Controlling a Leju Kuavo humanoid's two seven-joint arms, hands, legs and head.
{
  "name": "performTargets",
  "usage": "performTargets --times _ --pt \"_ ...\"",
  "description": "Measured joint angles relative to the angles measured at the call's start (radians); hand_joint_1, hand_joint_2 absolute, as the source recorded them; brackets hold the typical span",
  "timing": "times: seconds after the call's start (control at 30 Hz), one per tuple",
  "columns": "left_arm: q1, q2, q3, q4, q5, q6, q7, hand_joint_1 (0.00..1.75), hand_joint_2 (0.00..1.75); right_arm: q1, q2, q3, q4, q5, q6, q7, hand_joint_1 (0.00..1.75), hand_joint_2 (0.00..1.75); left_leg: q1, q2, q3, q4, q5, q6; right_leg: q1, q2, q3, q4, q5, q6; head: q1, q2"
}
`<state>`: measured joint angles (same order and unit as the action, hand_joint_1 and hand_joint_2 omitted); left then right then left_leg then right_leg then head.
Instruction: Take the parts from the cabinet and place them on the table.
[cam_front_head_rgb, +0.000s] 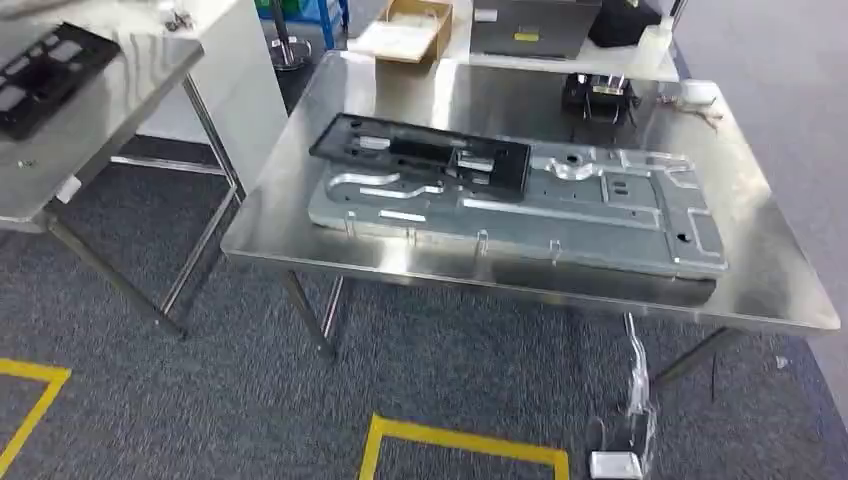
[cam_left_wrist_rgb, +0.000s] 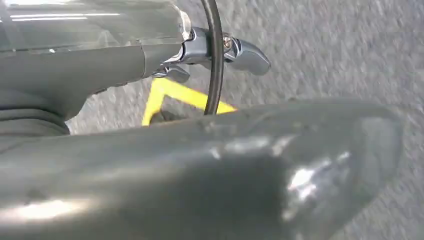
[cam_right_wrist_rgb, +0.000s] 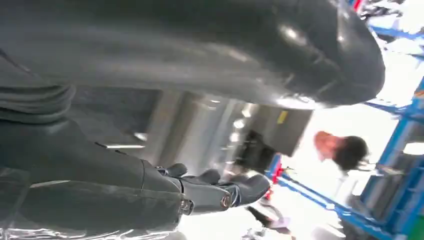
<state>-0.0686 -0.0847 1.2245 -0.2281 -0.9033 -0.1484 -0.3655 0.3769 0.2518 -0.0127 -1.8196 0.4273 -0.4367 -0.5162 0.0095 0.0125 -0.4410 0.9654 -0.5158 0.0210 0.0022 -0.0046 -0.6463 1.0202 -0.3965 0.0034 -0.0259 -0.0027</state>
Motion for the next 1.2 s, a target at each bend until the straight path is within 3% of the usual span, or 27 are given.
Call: performTargets --times 0.03,0.1,0.13,0.17,0.2,0.27,0.3,0.33,0.37,0.43,0.5,0.53,0.57,0.6,0.63,0.67,0.7,0.77,0.8,0.83,0.87,0.93,1.0,1.07,1.13,1.17,1.2 --pt "0.000 0.000 0.002 0.000 -0.001 0.001 0.000 0.00 0.00 0.001 0.009 -0.029 0.014 -0.002 0.020 -0.009 0.00 0.00 0.001 -0.001 -0.018 0.000 0.012 0.010 -0.001 0.001 -0.015 0.030 -0.062 0.004 0.000 0.000" --pt "0.002 0.000 0.004 0.000 -0.005 0.004 0.000 0.00 0.00 -0.005 0.029 -0.107 0.060 -0.015 0.074 -0.024 0.00 0.00 0.000 0.001 -0.053 0.001 0.039 0.015 -0.007 0.002 -0.046 0.168 -0.193 0.015 0.000 0.000" --pt "0.003 0.000 0.006 0.000 -0.007 0.005 0.000 0.00 0.00 -0.009 0.037 -0.140 0.083 -0.018 0.084 -0.027 0.00 0.00 -0.001 0.001 -0.069 0.003 0.052 0.015 -0.009 0.002 -0.057 0.235 -0.221 0.018 0.000 0.000" --pt "0.003 0.000 0.009 0.000 -0.007 0.006 0.000 0.00 0.00 -0.013 0.042 -0.167 0.104 -0.018 0.086 -0.028 0.00 0.00 -0.001 0.001 -0.086 0.005 0.064 0.014 -0.010 0.002 -0.057 0.282 -0.216 0.021 0.000 0.000" --pt "0.003 0.000 0.012 0.000 -0.007 0.006 0.000 0.00 0.00 -0.018 0.046 -0.191 0.124 -0.017 0.087 -0.030 0.00 0.00 -0.001 0.001 -0.104 0.010 0.076 0.011 -0.012 0.002 -0.037 0.285 -0.180 0.023 0.000 0.000" --pt "0.005 -0.003 0.019 0.000 -0.010 0.006 0.000 0.00 0.00 -0.038 0.054 -0.264 0.192 -0.013 0.104 -0.026 0.00 0.00 0.000 0.001 -0.137 0.024 0.089 0.005 -0.015 0.002 0.055 0.185 -0.099 0.022 0.000 0.000" --pt "0.005 -0.005 0.020 0.000 -0.011 0.006 0.000 0.00 0.00 -0.055 0.058 -0.301 0.231 -0.005 0.117 -0.027 0.00 0.00 0.000 0.001 -0.149 0.033 0.095 0.001 -0.015 0.002 0.125 0.092 -0.094 0.017 0.000 0.000" --pt "0.004 -0.008 0.021 0.000 -0.013 0.006 0.000 0.00 0.00 -0.078 0.061 -0.340 0.272 0.007 0.137 -0.029 0.00 0.00 -0.002 0.001 -0.156 0.041 0.100 -0.004 -0.013 0.002 0.188 -0.003 -0.137 0.009 0.000 0.000" --pt "0.004 -0.010 0.021 0.000 -0.018 0.005 0.000 0.00 0.00 -0.101 0.062 -0.386 0.321 0.023 0.161 -0.041 0.00 0.00 -0.004 0.001 -0.159 0.045 0.104 -0.009 -0.008 0.003 0.213 -0.049 -0.152 0.005 -0.001 0.000" --pt "0.001 -0.010 0.026 0.000 -0.022 0.004 0.000 0.00 0.00 -0.156 0.063 -0.509 0.457 0.071 0.198 -0.085 0.00 0.00 0.001 0.002 -0.160 0.039 0.124 -0.023 -0.002 0.002 0.200 -0.046 -0.146 -0.002 -0.001 0.000" --pt "0.004 -0.011 0.030 0.000 -0.028 0.004 0.000 0.00 0.00 -0.206 0.063 -0.627 0.589 0.128 0.205 -0.123 0.00 0.00 0.003 -0.002 -0.168 0.045 0.124 -0.034 -0.013 -0.004 0.187 -0.058 -0.117 -0.018 0.000 0.000" --pt "0.007 -0.011 0.032 0.000 -0.028 0.005 0.000 0.00 0.00 -0.225 0.062 -0.662 0.629 0.142 0.206 -0.135 0.00 0.00 0.003 -0.004 -0.178 0.060 0.091 -0.037 -0.011 -0.006 0.178 -0.060 -0.108 -0.023 0.000 0.000" --pt "0.008 -0.013 0.035 0.000 -0.029 0.005 0.000 0.00 0.00 -0.244 0.060 -0.724 0.694 0.156 0.206 -0.152 0.00 0.00 0.004 -0.005 -0.198 0.125 0.007 -0.041 -0.010 -0.006 0.159 -0.058 -0.094 -0.033 0.000 0.000" --pt "0.007 -0.014 0.037 0.000 -0.029 0.006 0.000 0.00 0.00 -0.255 0.060 -0.761 0.733 0.164 0.205 -0.156 0.00 0.00 0.004 -0.005 -0.220 0.200 -0.056 -0.046 -0.009 -0.007 0.141 -0.055 -0.083 -0.034 0.000 0.000" --pt "0.007 -0.014 0.040 0.000 -0.031 0.006 0.000 0.00 0.00 -0.265 0.060 -0.788 0.768 0.177 0.204 -0.151 0.00 0.00 0.004 -0.004 -0.235 0.277 -0.096 -0.050 -0.007 -0.007 0.123 -0.051 -0.071 -0.034 0.000 0.000" --pt "0.007 -0.014 0.042 0.000 -0.031 0.006 0.000 0.00 0.00 -0.280 0.058 -0.818 0.809 0.195 0.199 -0.134 0.00 0.00 0.004 -0.004 -0.239 0.333 -0.101 -0.052 -0.006 -0.007 0.103 -0.047 -0.059 -0.033 0.000 0.000" --pt "0.007 -0.014 0.044 0.000 -0.033 0.006 0.000 0.00 0.00 -0.298 0.050 -0.854 0.864 0.213 0.185 -0.119 0.00 0.00 0.004 -0.005 -0.227 0.350 -0.072 -0.051 -0.005 -0.006 0.083 -0.041 -0.047 -0.031 -0.001 0.000" --pt "0.006 -0.014 0.046 0.000 -0.038 0.006 -0.002 0.00 0.00 -0.331 0.027 -0.925 0.984 0.238 0.145 -0.099 0.00 0.00 0.004 -0.005 -0.154 0.277 0.006 -0.046 -0.005 -0.007 0.047 -0.027 -0.030 -0.026 0.000 0.000" --pt "0.004 -0.014 0.047 0.000 -0.039 0.005 -0.003 0.00 0.00 -0.345 0.015 -0.958 1.043 0.245 0.123 -0.088 0.00 0.00 0.004 -0.006 -0.090 0.193 0.021 -0.041 -0.005 -0.007 0.029 -0.019 -0.022 -0.022 0.000 0.000" --pt "0.000 -0.014 0.047 -0.001 -0.039 0.005 -0.003 0.00 0.00 -0.357 0.003 -0.988 1.100 0.255 0.103 -0.073 0.00 0.00 0.003 -0.009 -0.013 0.094 -0.013 -0.034 -0.005 -0.007 0.022 -0.009 -0.015 -0.017 0.000 0.000" --pt "-0.002 -0.014 0.048 -0.001 -0.039 0.005 -0.004 0.00 0.00 -0.364 -0.009 -1.011 1.150 0.262 0.082 -0.058 0.00 0.00 -0.003 -0.010 0.034 0.011 -0.040 -0.032 -0.001 -0.007 0.015 -0.001 -0.012 -0.012 0.000 0.000" --pt "-0.002 -0.014 0.053 -0.001 -0.040 0.005 -0.005 0.00 0.00 -0.381 -0.033 -1.054 1.241 0.278 0.055 -0.028 0.00 0.00 -0.009 -0.008 0.020 0.014 -0.041 -0.017 -0.006 -0.011 0.014 -0.007 0.010 0.002 0.000 0.000" --pt "-0.001 -0.016 0.056 -0.001 -0.040 0.005 -0.003 0.00 0.00 -0.386 -0.052 -1.089 1.310 0.291 0.042 0.002 0.00 0.00 -0.001 -0.004 0.005 0.001 -0.009 0.005 -0.006 -0.009 0.006 -0.004 0.021 0.013 0.000 0.000" --pt "-0.005 -0.019 0.061 -0.001 -0.040 0.005 -0.003 0.00 0.00 -0.390 -0.060 -1.108 1.359 0.299 0.038 0.031 0.00 0.00 -0.003 0.003 -0.027 0.002 0.017 0.025 -0.009 0.001 -0.018 0.064 -0.101 0.021 0.000 0.000" --pt "-0.003 -0.019 0.066 -0.001 -0.041 0.004 -0.003 0.00 0.00 -0.397 -0.069 -1.120 1.398 0.313 0.034 0.065 0.00 0.00 -0.006 0.003 -0.064 0.003 0.044 0.026 -0.012 0.001 -0.041 0.199 -0.215 0.028 0.000 0.000" --pt "-0.002 -0.020 0.069 -0.001 -0.041 0.004 -0.003 0.00 0.00 -0.400 -0.075 -1.126 1.414 0.319 0.032 0.083 0.00 0.00 -0.007 0.004 -0.083 0.004 0.058 0.025 -0.013 0.001 -0.044 0.255 -0.232 0.030 0.000 0.000" --pt "-0.002 -0.020 0.069 -0.001 -0.041 0.004 -0.003 0.00 0.00 -0.402 -0.081 -1.129 1.428 0.324 0.029 0.097 0.00 0.00 -0.007 0.004 -0.101 0.008 0.071 0.023 -0.015 0.001 -0.037 0.286 -0.212 0.032 0.000 0.000"
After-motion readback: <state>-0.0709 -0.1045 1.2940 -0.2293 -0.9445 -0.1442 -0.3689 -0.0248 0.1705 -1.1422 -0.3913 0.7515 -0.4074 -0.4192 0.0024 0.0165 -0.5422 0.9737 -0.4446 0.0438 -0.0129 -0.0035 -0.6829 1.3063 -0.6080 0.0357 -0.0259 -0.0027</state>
